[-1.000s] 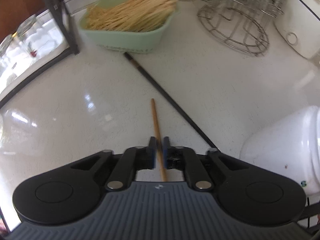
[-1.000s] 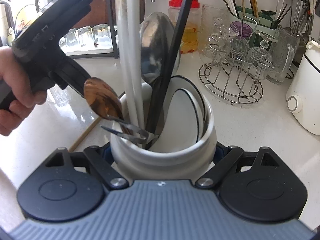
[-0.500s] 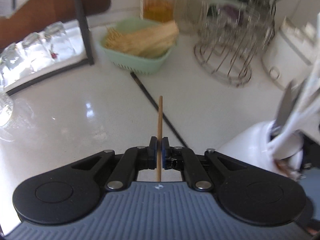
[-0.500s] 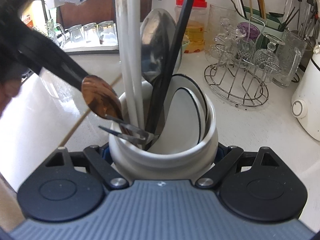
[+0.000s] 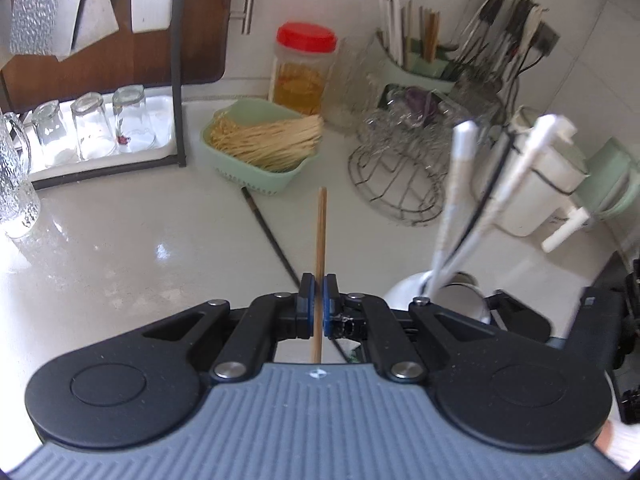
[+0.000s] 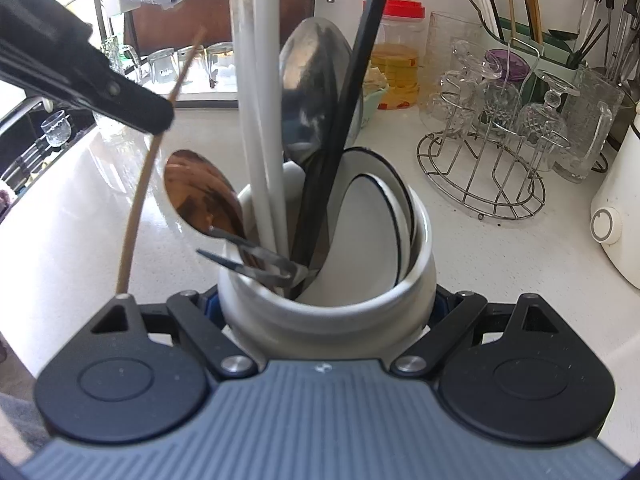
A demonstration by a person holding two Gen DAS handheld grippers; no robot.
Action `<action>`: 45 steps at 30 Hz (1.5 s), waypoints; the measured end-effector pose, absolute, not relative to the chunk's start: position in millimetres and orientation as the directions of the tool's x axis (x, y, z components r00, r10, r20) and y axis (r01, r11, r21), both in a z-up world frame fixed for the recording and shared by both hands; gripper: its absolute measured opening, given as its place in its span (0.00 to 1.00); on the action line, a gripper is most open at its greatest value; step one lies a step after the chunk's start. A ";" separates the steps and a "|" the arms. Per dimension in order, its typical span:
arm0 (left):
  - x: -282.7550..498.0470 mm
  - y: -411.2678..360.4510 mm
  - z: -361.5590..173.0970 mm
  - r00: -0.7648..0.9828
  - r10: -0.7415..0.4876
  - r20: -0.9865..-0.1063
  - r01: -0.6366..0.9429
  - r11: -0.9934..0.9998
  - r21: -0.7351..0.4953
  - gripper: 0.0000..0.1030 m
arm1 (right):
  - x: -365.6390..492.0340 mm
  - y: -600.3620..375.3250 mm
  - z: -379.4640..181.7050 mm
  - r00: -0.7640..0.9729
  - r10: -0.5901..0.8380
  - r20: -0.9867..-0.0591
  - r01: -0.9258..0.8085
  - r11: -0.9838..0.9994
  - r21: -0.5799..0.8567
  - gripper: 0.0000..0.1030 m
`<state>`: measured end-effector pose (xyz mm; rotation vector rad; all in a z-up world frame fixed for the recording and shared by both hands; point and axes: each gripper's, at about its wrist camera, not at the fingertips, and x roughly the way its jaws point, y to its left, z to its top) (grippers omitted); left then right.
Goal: Organize utensils
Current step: 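Lift the wooden chopstick with the left tool and lower it into the mug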
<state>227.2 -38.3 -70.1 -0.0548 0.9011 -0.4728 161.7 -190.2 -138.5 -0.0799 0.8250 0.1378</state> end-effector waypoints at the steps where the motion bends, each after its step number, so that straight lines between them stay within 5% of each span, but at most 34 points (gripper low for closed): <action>1: 223.7 -37.9 -65.6 0.531 -0.424 -0.734 0.376 0.894 -0.244 0.04 | 160.3 -190.1 -138.7 0.671 0.094 -0.735 -0.156 0.988 -0.016 0.89; 31: 156.9 -29.3 93.3 0.656 -0.528 -0.539 0.499 0.839 -0.216 0.04 | 155.7 -189.2 -138.8 0.688 0.104 -0.718 -0.157 0.988 -0.008 0.88; 45: 153.6 -52.8 97.7 0.626 -0.545 -0.558 0.540 0.819 -0.194 0.04 | 156.3 -188.1 -138.0 0.682 0.104 -0.724 -0.163 0.986 -0.013 0.88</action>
